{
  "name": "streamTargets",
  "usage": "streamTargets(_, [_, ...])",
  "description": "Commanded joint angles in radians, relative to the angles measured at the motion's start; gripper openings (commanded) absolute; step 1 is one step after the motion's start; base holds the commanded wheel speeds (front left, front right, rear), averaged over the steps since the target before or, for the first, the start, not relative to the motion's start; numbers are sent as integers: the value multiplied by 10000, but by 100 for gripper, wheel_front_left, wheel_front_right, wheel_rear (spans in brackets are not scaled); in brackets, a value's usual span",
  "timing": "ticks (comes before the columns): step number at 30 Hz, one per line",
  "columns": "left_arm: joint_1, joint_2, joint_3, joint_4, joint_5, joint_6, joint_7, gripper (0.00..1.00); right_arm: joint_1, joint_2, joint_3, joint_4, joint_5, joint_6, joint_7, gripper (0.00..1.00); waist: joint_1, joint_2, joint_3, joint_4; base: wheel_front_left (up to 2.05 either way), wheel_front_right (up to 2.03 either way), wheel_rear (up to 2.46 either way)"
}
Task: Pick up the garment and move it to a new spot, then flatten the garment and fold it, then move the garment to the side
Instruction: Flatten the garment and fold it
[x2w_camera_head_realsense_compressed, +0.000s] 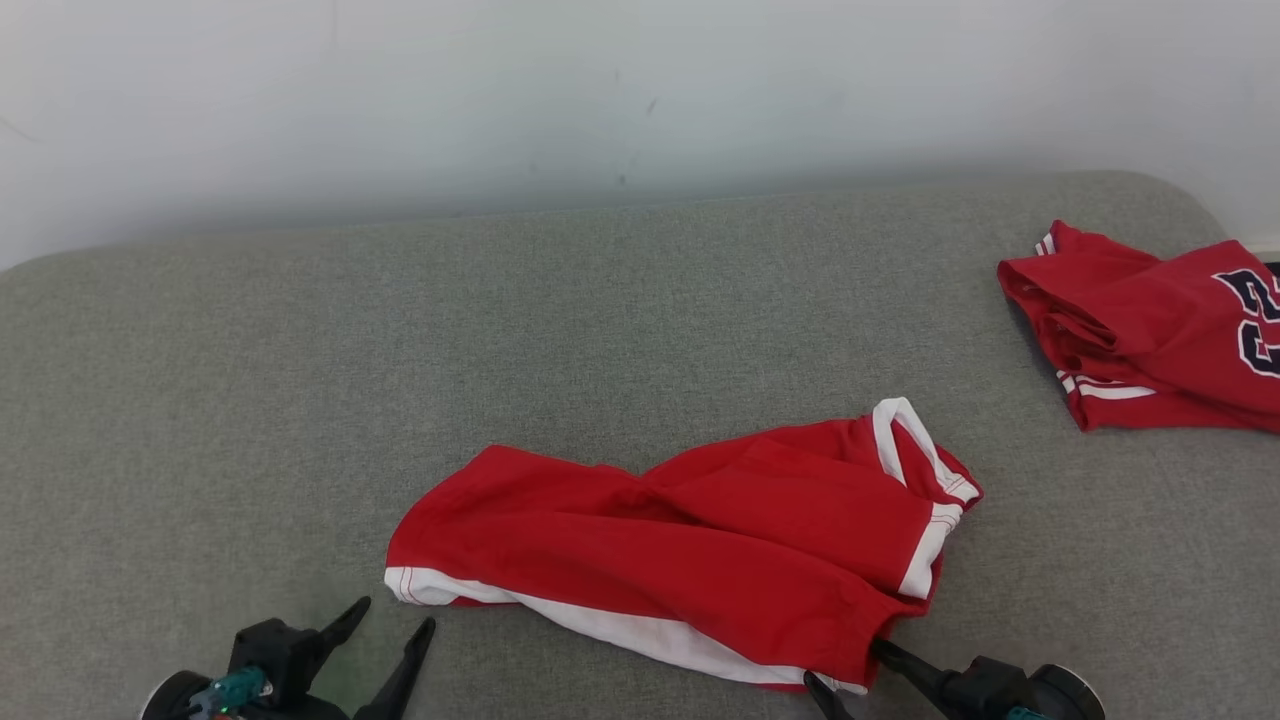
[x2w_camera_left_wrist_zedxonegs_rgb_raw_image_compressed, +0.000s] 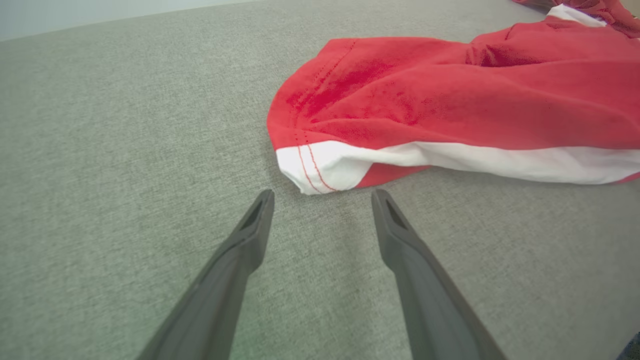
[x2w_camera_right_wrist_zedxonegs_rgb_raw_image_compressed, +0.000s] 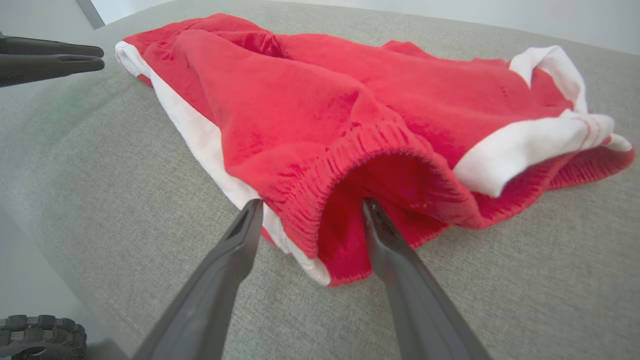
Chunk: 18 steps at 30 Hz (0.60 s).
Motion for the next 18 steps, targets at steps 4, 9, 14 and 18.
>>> streamTargets(4, [-655,-78,-310,667,-357,17,-119,100,-151,-80,128,-14,113,-28,-44,100,-1,-1,115,-33,0,0,0])
streamTargets(9, [-1292,-167,-488,1188,-737,15,-135,100,-294,-70,379,-117,112,-28,-44,100,-1,-1,311,-210,0,0,0])
streamTargets(14, [-1516,-207,-994,1223,-1094,15,-139,100,-511,62,471,-144,117,-28,-44,100,-1,-1,453,-349,0,0,0])
streamTargets(18, [-1567,-65,-1207,996,-1289,17,-140,19,-610,193,502,-85,173,-28,-44,40,-1,-1,497,-328,0,0,0])
